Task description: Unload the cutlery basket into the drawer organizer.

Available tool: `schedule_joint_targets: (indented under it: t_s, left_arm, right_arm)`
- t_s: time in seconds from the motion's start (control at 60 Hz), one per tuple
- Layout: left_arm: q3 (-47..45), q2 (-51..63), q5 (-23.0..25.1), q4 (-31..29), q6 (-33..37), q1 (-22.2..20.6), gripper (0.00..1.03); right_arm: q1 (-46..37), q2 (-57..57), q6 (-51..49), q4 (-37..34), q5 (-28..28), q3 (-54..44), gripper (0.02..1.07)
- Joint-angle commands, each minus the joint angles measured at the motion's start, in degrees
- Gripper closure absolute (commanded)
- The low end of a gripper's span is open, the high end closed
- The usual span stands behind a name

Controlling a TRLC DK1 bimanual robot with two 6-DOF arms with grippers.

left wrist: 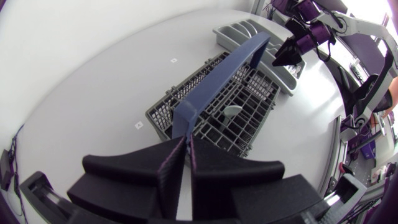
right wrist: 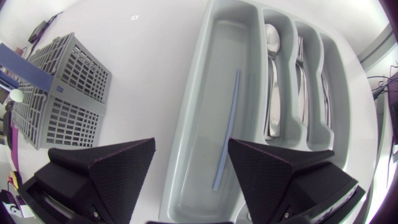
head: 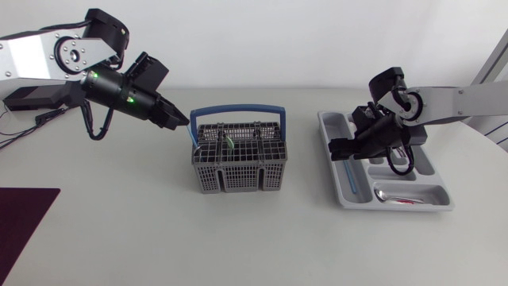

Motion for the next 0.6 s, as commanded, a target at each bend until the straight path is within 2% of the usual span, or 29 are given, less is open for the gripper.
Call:
schedule_joint_targets:
  t_s: [0.0, 0.35, 0.583]
  left_arm:
    - [1.6, -3.0, -1.0, -0.3, -0.7, -0.7, 0.86]
    - [2.4, -10.4, -4.3, -0.8, -1.0, -2.5, 0.86]
    - [4.1, -16.4, -5.8, -3.0, -1.1, -3.5, 0.86]
  right_arm:
    - [1.1, -2.3, -0.2, 0.4, 1.0, -1.9, 0.23]
    - [7.4, -12.8, -6.1, 4.2, 4.2, -7.4, 0.17]
    - [14.1, -24.6, -11.9, 10.4, 4.2, -13.8, 0.12]
